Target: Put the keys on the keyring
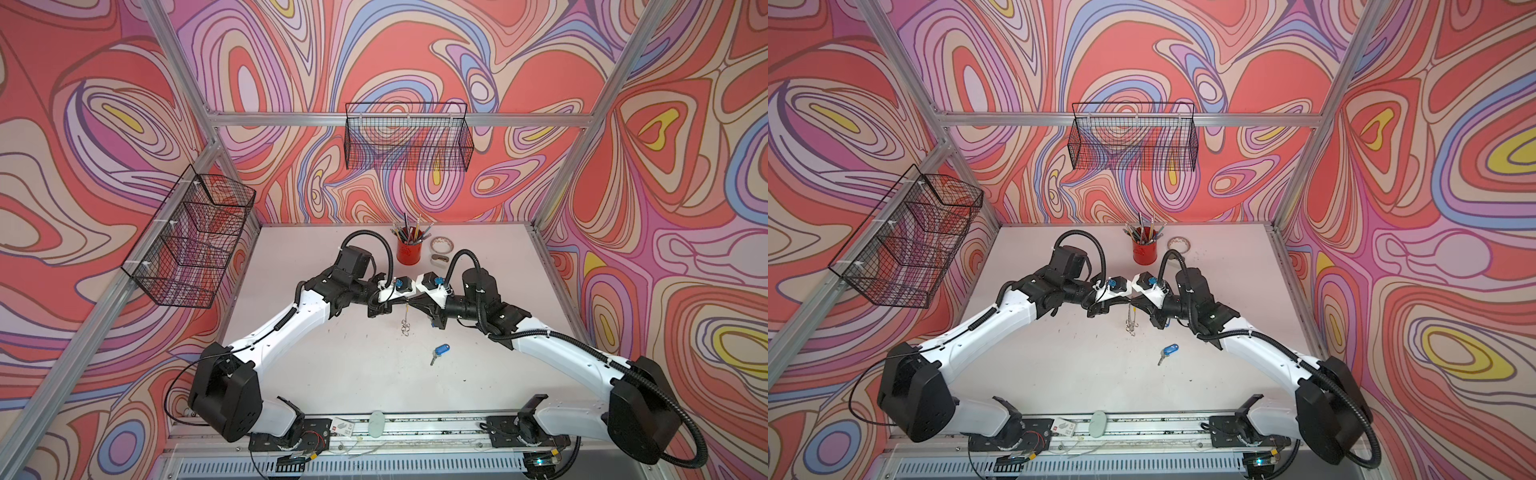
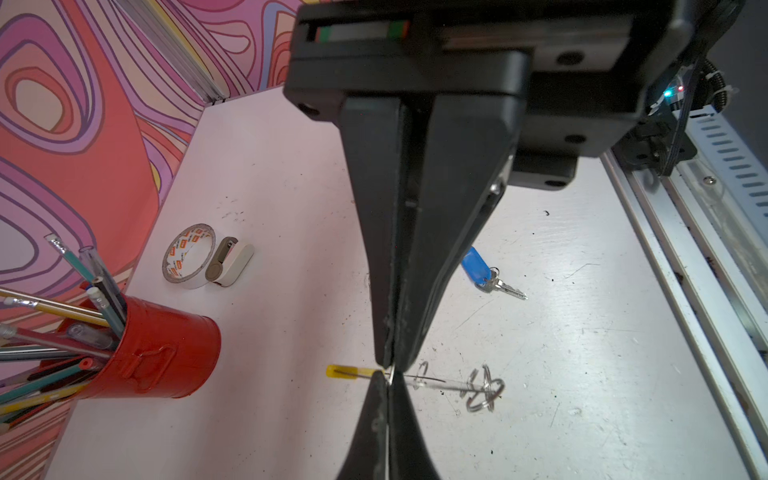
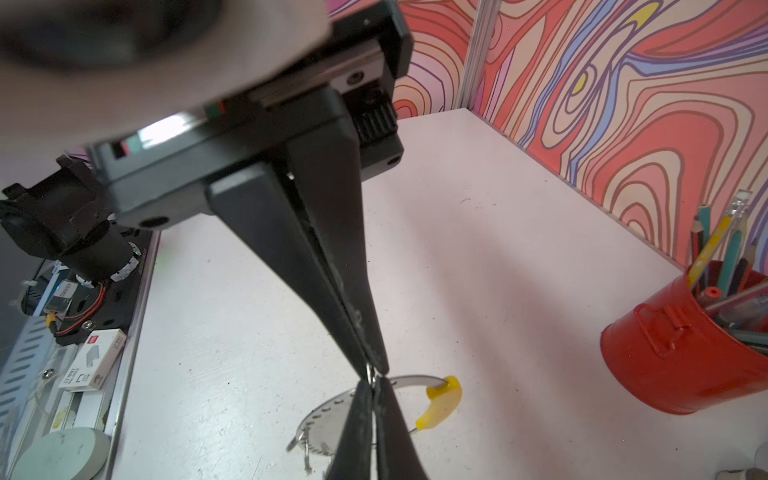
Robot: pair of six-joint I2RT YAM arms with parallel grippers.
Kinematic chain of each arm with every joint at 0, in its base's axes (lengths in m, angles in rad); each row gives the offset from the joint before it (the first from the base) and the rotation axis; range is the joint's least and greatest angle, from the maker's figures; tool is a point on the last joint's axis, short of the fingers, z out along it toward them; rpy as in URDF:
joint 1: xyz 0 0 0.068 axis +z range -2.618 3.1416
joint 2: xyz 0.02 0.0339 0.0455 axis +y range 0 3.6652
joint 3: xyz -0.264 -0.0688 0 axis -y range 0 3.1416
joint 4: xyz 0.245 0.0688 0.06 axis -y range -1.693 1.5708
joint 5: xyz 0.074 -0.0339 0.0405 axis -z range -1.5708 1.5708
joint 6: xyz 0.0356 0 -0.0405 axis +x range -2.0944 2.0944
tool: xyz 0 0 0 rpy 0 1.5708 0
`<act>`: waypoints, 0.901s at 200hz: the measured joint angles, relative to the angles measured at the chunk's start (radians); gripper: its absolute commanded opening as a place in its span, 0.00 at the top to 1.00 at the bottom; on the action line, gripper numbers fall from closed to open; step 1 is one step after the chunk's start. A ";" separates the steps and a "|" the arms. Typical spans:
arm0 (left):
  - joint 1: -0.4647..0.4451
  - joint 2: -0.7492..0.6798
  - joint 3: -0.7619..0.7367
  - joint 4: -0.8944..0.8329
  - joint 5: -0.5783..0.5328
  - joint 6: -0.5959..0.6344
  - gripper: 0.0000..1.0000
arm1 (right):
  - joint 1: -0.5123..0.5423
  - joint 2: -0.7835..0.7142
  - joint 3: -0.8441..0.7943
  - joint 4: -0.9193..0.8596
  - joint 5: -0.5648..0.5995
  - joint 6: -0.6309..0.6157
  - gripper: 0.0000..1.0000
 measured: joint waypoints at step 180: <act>-0.021 -0.291 -0.399 0.727 -0.179 -0.907 1.00 | -0.130 -0.039 0.006 0.142 0.212 0.493 0.49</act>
